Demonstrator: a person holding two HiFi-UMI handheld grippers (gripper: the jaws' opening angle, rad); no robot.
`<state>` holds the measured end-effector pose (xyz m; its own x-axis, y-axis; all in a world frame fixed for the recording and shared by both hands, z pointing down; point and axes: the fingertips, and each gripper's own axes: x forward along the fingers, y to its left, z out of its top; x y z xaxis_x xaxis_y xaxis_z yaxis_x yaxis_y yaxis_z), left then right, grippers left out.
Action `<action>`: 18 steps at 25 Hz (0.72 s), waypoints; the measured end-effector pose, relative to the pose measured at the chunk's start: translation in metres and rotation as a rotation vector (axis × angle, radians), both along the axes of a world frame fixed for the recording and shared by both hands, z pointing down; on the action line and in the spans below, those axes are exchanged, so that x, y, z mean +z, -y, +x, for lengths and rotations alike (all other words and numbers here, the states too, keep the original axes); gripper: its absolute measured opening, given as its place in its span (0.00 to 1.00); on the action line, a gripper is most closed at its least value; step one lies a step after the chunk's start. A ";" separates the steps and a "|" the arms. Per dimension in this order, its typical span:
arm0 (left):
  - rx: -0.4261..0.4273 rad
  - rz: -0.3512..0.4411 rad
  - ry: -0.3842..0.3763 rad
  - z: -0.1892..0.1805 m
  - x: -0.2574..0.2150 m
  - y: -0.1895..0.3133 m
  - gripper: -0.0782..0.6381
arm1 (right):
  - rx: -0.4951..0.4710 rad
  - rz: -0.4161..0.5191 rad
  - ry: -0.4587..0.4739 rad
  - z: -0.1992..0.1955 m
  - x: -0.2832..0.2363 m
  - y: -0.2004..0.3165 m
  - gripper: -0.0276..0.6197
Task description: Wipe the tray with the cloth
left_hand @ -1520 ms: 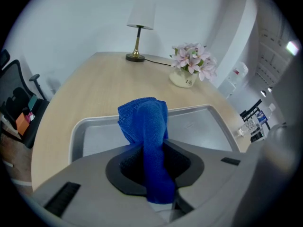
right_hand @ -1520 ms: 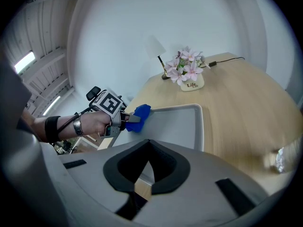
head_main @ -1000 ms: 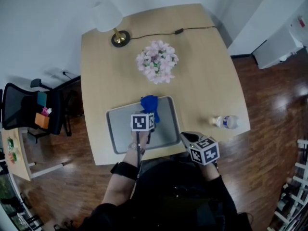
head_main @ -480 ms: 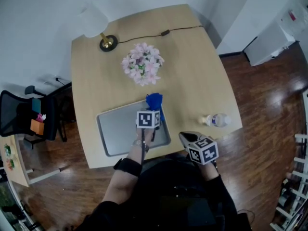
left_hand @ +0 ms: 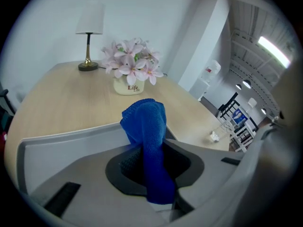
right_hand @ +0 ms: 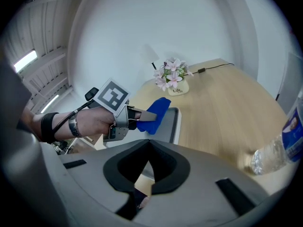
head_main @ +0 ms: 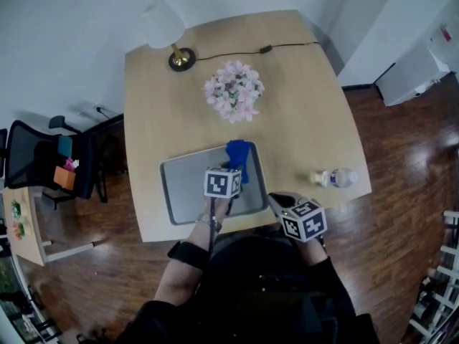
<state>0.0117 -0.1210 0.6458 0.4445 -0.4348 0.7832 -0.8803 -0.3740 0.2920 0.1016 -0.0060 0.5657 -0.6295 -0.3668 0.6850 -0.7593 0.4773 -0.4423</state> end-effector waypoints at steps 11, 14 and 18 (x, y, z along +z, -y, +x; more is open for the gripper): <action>-0.186 -0.045 0.133 -0.195 0.011 -0.088 0.24 | -0.092 0.016 0.024 -0.083 -0.008 -0.011 0.04; -0.227 -0.063 0.152 -0.232 0.020 -0.103 0.24 | -0.108 0.016 0.025 -0.102 -0.009 -0.016 0.04; -0.239 -0.097 0.155 -0.254 0.035 -0.111 0.24 | -0.120 0.008 0.022 -0.120 -0.008 -0.022 0.04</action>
